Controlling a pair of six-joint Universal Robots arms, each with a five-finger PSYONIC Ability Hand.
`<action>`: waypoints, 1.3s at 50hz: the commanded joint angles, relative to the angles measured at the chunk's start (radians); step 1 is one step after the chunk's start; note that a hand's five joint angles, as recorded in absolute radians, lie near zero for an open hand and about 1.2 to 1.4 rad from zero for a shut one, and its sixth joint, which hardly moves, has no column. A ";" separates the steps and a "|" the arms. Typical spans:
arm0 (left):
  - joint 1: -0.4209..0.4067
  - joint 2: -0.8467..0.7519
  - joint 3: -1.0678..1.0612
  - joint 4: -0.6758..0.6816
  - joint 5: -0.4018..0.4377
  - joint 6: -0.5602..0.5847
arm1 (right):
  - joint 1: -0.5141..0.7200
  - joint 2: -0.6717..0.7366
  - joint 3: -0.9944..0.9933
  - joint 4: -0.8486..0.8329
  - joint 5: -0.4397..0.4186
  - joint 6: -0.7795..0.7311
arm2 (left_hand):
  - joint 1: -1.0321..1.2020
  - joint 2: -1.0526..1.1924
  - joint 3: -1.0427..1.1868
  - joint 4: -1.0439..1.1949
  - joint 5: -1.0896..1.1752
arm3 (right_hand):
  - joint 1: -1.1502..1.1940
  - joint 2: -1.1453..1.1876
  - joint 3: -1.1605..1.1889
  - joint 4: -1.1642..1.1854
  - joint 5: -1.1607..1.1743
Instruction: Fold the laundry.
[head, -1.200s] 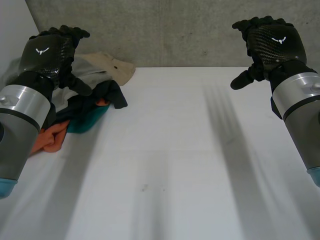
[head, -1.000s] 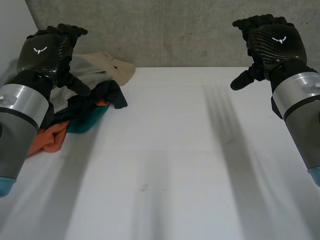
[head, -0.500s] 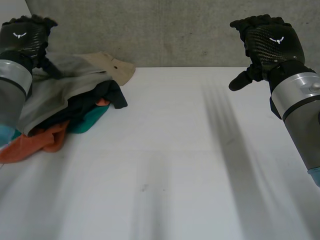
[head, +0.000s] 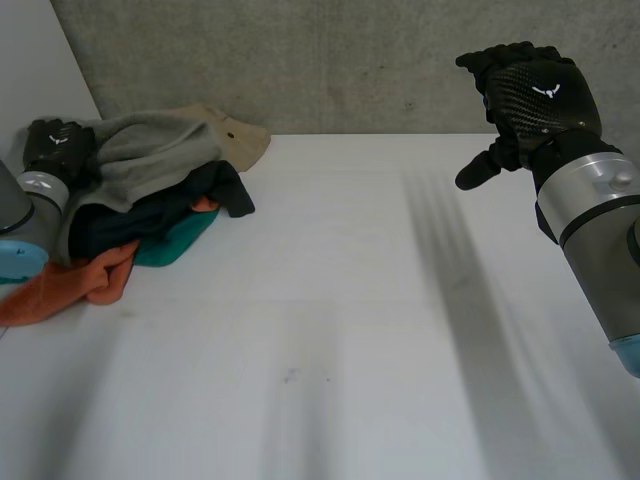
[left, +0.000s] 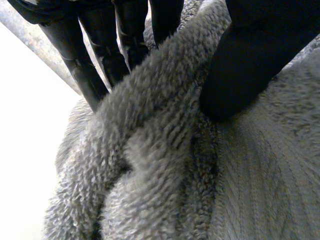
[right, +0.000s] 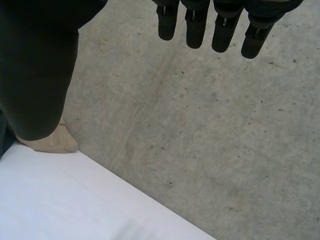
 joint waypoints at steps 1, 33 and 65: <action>-0.058 0.137 -0.049 0.057 -0.015 -0.099 | -0.002 0.011 -0.005 0.000 0.000 -0.026 | 0.489 0.479 0.485 0.499 0.526 | -0.051 -0.035 -0.035 -0.036 -0.048; -0.707 0.224 -0.341 -0.041 -0.104 -0.515 | -0.168 -0.027 -0.042 0.026 -0.021 -0.047 | 0.489 0.479 0.485 0.499 0.526 | -0.051 -0.035 -0.035 -0.036 -0.048; -0.331 0.512 -0.790 -0.095 -0.077 -0.112 | -0.093 0.301 -0.057 0.348 -0.258 -0.123 | -0.652 -0.663 -0.656 -0.642 -0.616 | -0.051 -0.035 -0.035 -0.036 -0.048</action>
